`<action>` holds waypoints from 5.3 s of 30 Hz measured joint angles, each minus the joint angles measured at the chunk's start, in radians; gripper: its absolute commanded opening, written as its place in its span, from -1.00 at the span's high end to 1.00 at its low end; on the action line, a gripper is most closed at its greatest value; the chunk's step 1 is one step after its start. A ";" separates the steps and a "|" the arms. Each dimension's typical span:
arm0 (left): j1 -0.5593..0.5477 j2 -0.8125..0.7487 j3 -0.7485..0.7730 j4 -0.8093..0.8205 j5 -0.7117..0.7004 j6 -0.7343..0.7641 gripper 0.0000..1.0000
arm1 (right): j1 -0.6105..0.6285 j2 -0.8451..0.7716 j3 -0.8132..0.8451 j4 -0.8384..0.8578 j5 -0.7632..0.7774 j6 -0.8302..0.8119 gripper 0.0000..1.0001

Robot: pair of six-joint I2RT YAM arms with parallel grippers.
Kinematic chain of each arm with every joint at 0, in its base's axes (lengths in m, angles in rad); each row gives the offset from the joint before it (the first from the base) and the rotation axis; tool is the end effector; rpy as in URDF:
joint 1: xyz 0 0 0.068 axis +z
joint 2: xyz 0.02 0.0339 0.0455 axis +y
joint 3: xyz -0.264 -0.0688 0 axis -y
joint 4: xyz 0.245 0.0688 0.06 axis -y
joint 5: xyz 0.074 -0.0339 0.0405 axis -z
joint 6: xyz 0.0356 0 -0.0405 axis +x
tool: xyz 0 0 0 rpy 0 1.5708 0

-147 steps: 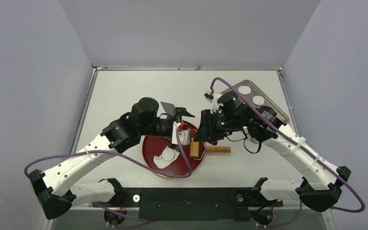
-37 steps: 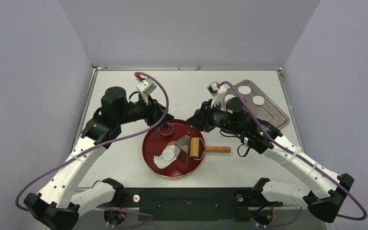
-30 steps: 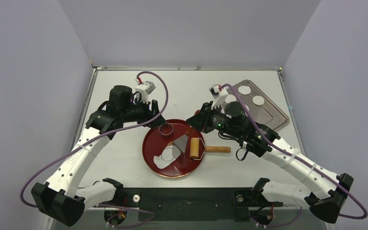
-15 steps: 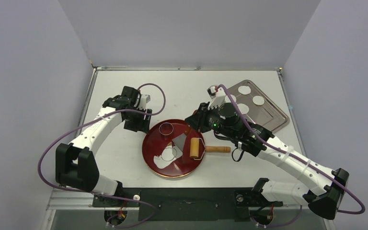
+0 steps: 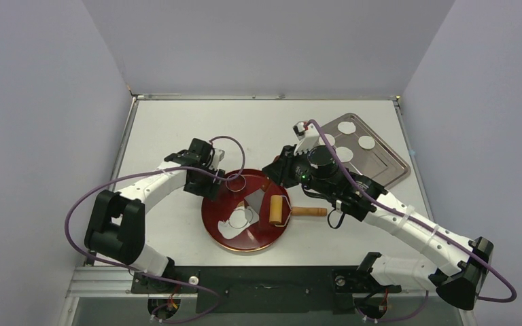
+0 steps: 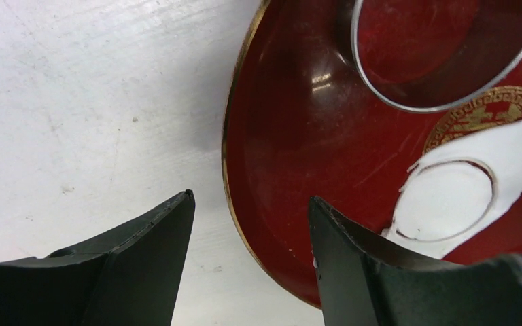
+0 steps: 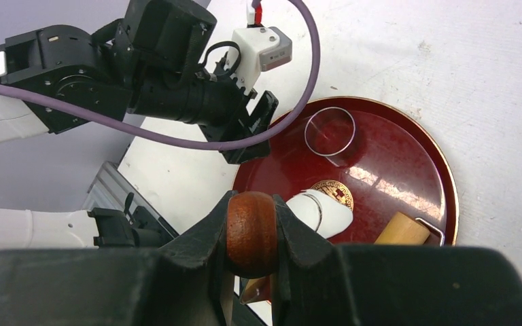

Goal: Roll out the dumpling wrappers from the dough
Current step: Remove the dumpling wrapper from the work surface.

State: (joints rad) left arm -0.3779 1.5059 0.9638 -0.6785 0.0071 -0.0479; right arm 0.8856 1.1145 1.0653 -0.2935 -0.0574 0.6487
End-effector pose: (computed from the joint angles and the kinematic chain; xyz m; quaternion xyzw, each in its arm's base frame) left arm 0.2614 -0.1040 0.1990 0.1623 0.9712 -0.0402 0.1695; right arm 0.1595 0.1984 0.3616 -0.1130 0.8093 0.4166 0.3983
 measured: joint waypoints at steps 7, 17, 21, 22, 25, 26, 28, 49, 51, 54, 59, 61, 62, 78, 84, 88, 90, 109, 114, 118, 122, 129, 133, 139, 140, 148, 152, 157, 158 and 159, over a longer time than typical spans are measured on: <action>0.000 0.051 -0.002 0.059 -0.032 -0.038 -0.17 | 0.000 0.008 0.000 0.000 -0.005 -0.006 1.00; 0.010 0.147 -0.002 0.096 -0.017 -0.109 0.34 | 0.000 0.017 0.000 0.000 -0.014 -0.009 1.00; 0.019 0.158 0.010 0.106 -0.006 -0.126 0.52 | 0.000 0.024 0.000 0.000 -0.014 -0.013 1.00; 0.019 0.160 0.012 0.106 -0.004 -0.129 0.58 | 0.000 0.025 0.000 0.000 -0.014 -0.016 1.00; 0.023 0.162 0.013 0.114 -0.004 -0.134 0.74 | 0.000 0.026 0.000 0.000 -0.013 -0.029 1.00; 0.023 0.163 0.013 0.117 -0.004 -0.136 0.83 | 0.000 0.026 0.000 0.000 -0.013 -0.034 1.00; 0.024 0.163 0.014 0.123 -0.002 -0.140 0.98 | -0.002 0.026 0.000 0.000 -0.014 -0.042 1.00; 0.028 0.211 0.066 0.165 0.054 -0.156 1.00 | -0.068 0.081 0.000 -0.031 -0.018 -0.106 1.00; 0.028 0.211 0.066 0.168 0.054 -0.156 1.00 | -0.069 0.079 0.000 -0.037 -0.017 -0.113 1.00; 0.028 0.211 0.066 0.170 0.054 -0.156 1.00 | -0.075 0.072 0.000 -0.037 -0.017 -0.117 1.00; 0.028 0.211 0.063 0.176 0.054 -0.156 1.00 | -0.082 0.071 0.000 -0.020 -0.022 -0.116 1.00; 0.028 0.211 0.061 0.178 0.054 -0.156 1.00 | -0.082 0.071 0.000 0.000 -0.029 -0.113 1.00; 0.029 0.211 0.061 0.179 0.055 -0.156 1.00 | -0.082 0.071 0.000 0.009 -0.032 -0.113 1.00; 0.029 0.207 0.056 0.184 0.056 -0.156 1.00 | -0.088 0.071 0.000 0.037 -0.045 -0.111 1.00; 0.031 0.206 0.055 0.185 0.058 -0.156 1.00 | -0.088 0.071 -0.023 0.029 -0.045 -0.111 1.00; 0.031 0.204 0.051 0.190 0.058 -0.156 1.00 | -0.089 0.071 -0.031 0.027 -0.045 -0.111 1.00; 0.031 0.203 0.050 0.191 0.059 -0.155 1.00 | -0.089 0.071 -0.032 0.027 -0.045 -0.111 1.00; 0.031 0.203 0.050 0.192 0.060 -0.155 1.00 | -0.093 0.071 -0.060 0.066 -0.048 -0.110 1.00; 0.031 0.203 0.050 0.192 0.060 -0.156 1.00 | -0.093 0.071 -0.068 0.080 -0.048 -0.109 1.00; 0.031 0.203 0.049 0.193 0.061 -0.156 1.00 | -0.093 0.071 -0.068 0.080 -0.047 -0.110 1.00; 0.032 0.201 0.046 0.197 0.061 -0.156 1.00 | -0.093 0.071 -0.068 0.077 -0.047 -0.110 1.00; 0.032 0.196 0.041 0.203 0.061 -0.155 1.00 | -0.102 0.056 -0.068 0.045 -0.031 -0.110 1.00; 0.032 0.196 0.041 0.202 0.062 -0.155 1.00 | -0.112 0.049 -0.068 0.027 -0.027 -0.103 1.00; 0.032 0.196 0.041 0.203 0.067 -0.154 1.00 | -0.114 0.050 -0.061 0.010 0.003 -0.086 1.00; 0.032 0.196 0.041 0.203 0.070 -0.154 1.00 | -0.114 0.051 -0.054 0.002 0.008 -0.086 1.00; 0.032 0.196 0.040 0.210 0.078 -0.155 1.00 | -0.114 0.079 -0.002 -0.056 0.051 -0.087 1.00; 0.032 0.196 0.040 0.211 0.079 -0.154 1.00 | -0.114 0.081 0.000 -0.059 0.058 -0.087 1.00; 0.032 0.196 0.039 0.212 0.080 -0.153 1.00 | -0.114 0.096 0.001 -0.037 0.062 -0.088 1.00; 0.032 0.196 0.039 0.212 0.080 -0.152 1.00 | -0.114 0.101 0.002 -0.031 0.064 -0.088 1.00; 0.032 0.196 0.039 0.212 0.080 -0.151 1.00 | -0.114 0.108 0.007 -0.027 0.067 -0.089 1.00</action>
State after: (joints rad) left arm -0.3458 1.7016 1.0027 -0.4667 0.0875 -0.1993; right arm 0.7719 1.2221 1.0721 -0.3210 0.0097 0.5598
